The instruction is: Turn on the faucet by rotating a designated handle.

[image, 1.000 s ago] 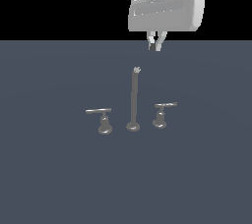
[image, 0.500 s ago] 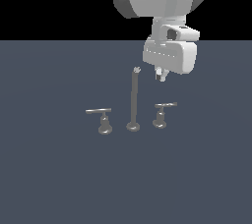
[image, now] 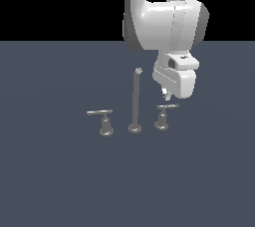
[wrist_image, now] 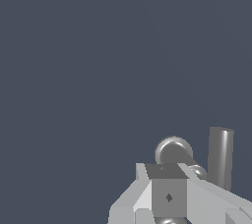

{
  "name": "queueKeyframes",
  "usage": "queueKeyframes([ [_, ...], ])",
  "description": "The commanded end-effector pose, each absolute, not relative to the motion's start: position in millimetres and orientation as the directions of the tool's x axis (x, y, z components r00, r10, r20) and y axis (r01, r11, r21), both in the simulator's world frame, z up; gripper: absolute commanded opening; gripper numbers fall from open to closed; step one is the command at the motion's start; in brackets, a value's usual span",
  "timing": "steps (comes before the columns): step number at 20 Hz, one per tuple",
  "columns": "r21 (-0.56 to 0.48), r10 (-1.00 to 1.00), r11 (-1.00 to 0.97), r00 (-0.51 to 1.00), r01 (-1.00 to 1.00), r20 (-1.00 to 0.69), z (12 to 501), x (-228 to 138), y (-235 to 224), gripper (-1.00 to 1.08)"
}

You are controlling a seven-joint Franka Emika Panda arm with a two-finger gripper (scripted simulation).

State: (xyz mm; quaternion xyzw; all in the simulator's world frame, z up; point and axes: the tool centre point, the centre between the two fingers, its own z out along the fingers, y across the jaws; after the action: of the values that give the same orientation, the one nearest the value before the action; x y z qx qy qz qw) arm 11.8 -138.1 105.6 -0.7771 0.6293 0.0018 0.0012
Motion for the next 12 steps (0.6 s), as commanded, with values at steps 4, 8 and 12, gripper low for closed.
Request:
queueKeyframes([
  [4,0.0,-0.986,-0.167,0.167,-0.986,0.0,90.4,12.7,-143.3,-1.0],
  [8,0.0,-0.987,-0.164,0.164,-0.987,0.0,89.2,12.7,-143.7,-1.0],
  [12,0.001,-0.986,-0.164,0.164,-0.986,0.0,89.2,5.7,-149.5,-1.0],
])
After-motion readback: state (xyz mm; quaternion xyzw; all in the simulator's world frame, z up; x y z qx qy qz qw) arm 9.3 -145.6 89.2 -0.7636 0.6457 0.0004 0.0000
